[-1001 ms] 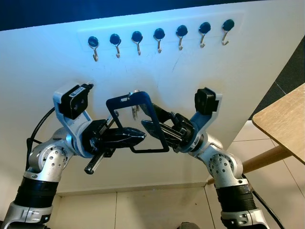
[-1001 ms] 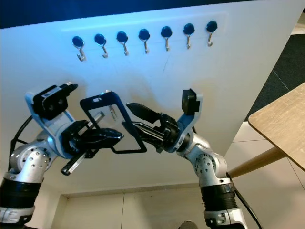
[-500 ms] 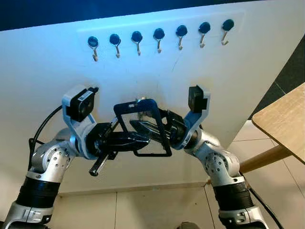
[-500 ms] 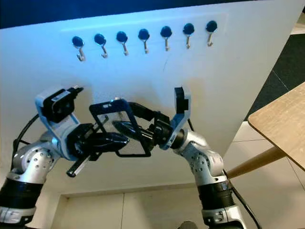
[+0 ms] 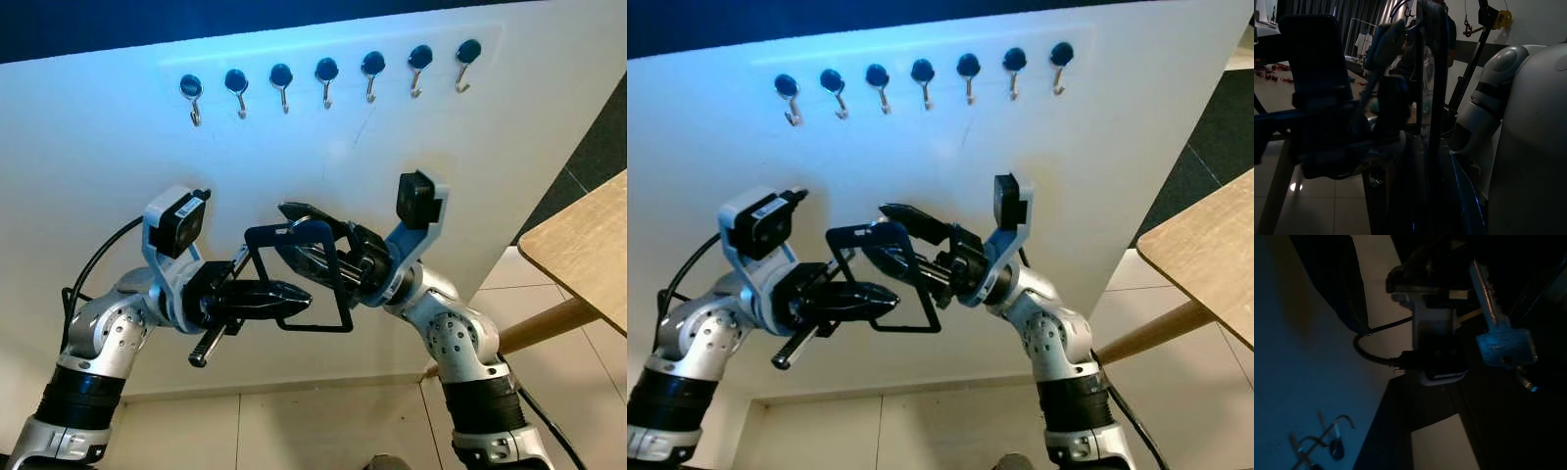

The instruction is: Hang keys on a hook

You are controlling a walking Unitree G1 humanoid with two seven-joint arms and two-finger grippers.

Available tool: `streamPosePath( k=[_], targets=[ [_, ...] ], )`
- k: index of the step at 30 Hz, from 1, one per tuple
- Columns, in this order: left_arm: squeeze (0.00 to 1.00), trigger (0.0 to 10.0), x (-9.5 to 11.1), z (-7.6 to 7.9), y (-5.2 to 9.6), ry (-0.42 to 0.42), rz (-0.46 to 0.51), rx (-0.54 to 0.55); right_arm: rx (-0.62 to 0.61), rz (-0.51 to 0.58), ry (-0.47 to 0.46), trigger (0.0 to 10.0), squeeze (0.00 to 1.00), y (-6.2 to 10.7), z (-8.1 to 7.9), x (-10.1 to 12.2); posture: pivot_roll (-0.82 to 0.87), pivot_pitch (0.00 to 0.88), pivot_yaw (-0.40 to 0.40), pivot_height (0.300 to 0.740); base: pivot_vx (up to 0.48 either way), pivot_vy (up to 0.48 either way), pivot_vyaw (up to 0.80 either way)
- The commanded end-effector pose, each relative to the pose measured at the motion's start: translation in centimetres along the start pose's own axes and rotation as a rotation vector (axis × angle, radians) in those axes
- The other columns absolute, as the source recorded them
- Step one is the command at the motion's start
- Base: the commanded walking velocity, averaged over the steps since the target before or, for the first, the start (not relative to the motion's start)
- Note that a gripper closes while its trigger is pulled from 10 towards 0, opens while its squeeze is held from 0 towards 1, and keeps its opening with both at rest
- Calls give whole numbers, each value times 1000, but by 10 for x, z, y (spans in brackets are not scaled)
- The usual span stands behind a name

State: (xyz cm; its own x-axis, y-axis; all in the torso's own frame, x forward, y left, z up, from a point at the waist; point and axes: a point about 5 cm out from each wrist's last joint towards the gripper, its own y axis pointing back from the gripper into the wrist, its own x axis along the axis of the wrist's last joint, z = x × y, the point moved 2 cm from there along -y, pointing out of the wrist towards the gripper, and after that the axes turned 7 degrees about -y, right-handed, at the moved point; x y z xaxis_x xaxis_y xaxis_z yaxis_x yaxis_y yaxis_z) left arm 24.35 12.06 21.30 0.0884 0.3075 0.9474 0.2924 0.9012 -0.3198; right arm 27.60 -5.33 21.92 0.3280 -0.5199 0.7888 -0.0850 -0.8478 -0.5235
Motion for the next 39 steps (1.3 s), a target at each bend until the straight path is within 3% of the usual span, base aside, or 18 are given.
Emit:
streamPosePath(
  k=[1, 17, 39],
  targets=[
    [0, 10000, -2, 3, 4, 7, -27, 2, 47, -3, -18, 10000, 0, -1, -7, -2, -92, 114, 96, 740, 0, 0, 0],
    [0, 10000, -3, 4, 4, 15, -35, -10, 71, 100, -31, 10000, 0, -2, -10, 14, -90, 118, 99, 740, 0, 0, 0],
    [0, 10000, -5, 7, 5, 28, -53, -29, -1, 104, 11, 10000, 0, -9, -1, 17, -88, 108, 96, 740, 0, 0, 0]
  ],
)
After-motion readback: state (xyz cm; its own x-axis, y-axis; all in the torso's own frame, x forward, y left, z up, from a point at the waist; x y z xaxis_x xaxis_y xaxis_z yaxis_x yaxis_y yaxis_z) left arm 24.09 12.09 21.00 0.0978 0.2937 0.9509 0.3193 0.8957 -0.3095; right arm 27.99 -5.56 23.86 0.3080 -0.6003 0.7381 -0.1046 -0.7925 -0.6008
